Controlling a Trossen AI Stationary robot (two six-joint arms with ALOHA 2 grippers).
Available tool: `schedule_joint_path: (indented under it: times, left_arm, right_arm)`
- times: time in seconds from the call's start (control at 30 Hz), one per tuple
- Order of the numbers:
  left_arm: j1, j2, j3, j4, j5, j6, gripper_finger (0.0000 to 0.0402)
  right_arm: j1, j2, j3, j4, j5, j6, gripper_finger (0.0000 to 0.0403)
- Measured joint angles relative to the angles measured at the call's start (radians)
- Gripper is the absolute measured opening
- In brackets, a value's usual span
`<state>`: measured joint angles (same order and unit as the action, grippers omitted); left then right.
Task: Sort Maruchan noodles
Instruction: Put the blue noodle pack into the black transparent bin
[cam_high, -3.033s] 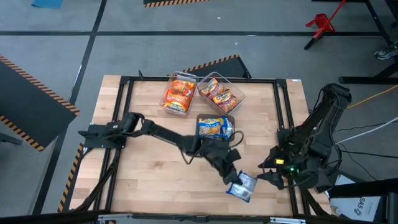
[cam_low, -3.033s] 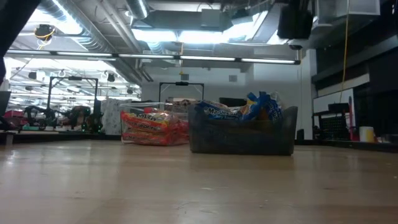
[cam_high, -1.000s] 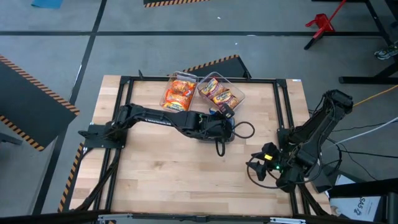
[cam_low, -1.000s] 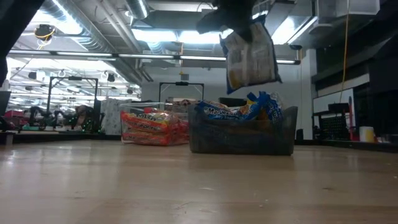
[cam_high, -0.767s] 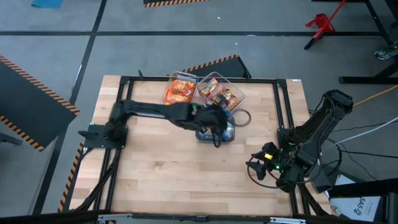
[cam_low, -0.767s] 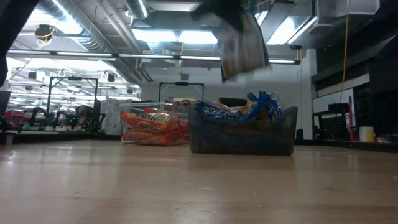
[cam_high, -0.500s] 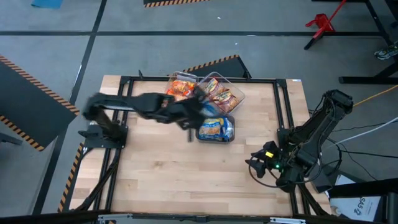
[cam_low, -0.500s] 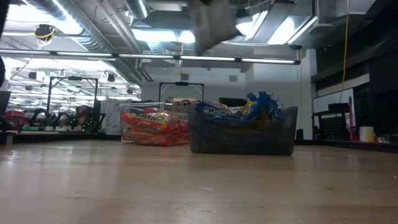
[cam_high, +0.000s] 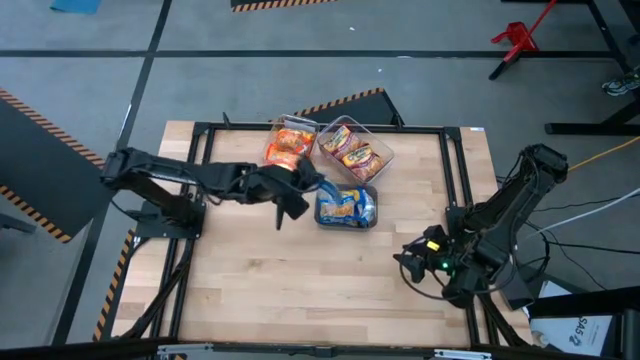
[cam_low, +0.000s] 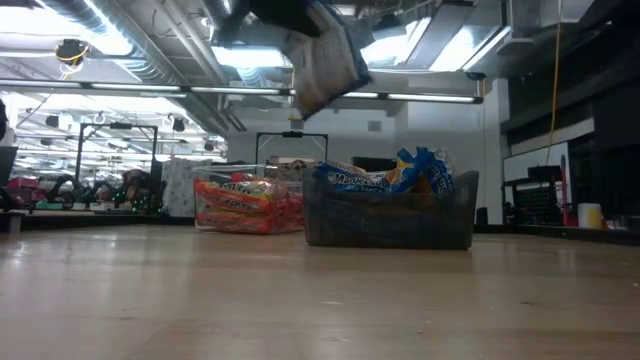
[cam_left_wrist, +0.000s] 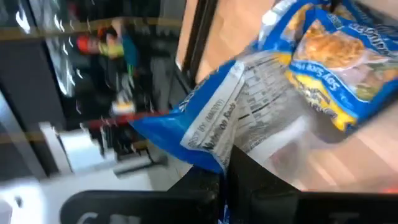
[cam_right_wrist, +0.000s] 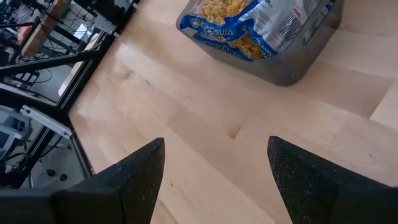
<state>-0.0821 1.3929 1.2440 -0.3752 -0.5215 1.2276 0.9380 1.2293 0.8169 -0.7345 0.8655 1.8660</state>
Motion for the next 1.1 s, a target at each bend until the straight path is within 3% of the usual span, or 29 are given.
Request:
schedule_joint_path:
  times: [0.13, 0.5, 0.73, 0.93, 1.1]
  left_arm:
    - [0.013, 0.054, -0.046, 0.123, 0.050, 0.156, 0.0004]
    - [0.062, 0.251, -0.023, 0.429, 0.088, 0.469, 0.0004]
    - [0.081, 0.318, -0.020, 0.572, 0.113, 0.575, 0.0006]
    - [0.080, 0.319, -0.019, 0.446, 0.119, 0.387, 0.0006]
    - [0.082, 0.320, -0.019, 0.325, 0.148, 0.338, 0.0020]
  right_arm:
    - [-0.011, 0.000, 0.000, -0.003, -0.002, -0.009, 0.0273]
    - [-0.016, 0.008, -0.001, -0.087, 0.004, -0.015, 0.0273]
    - [-0.016, 0.008, -0.001, -0.101, 0.007, -0.013, 0.0273]
    - [-0.016, 0.008, -0.001, -0.120, 0.008, -0.013, 0.0273]
    - [-0.016, 0.008, -0.001, -0.132, 0.007, -0.013, 0.0273]
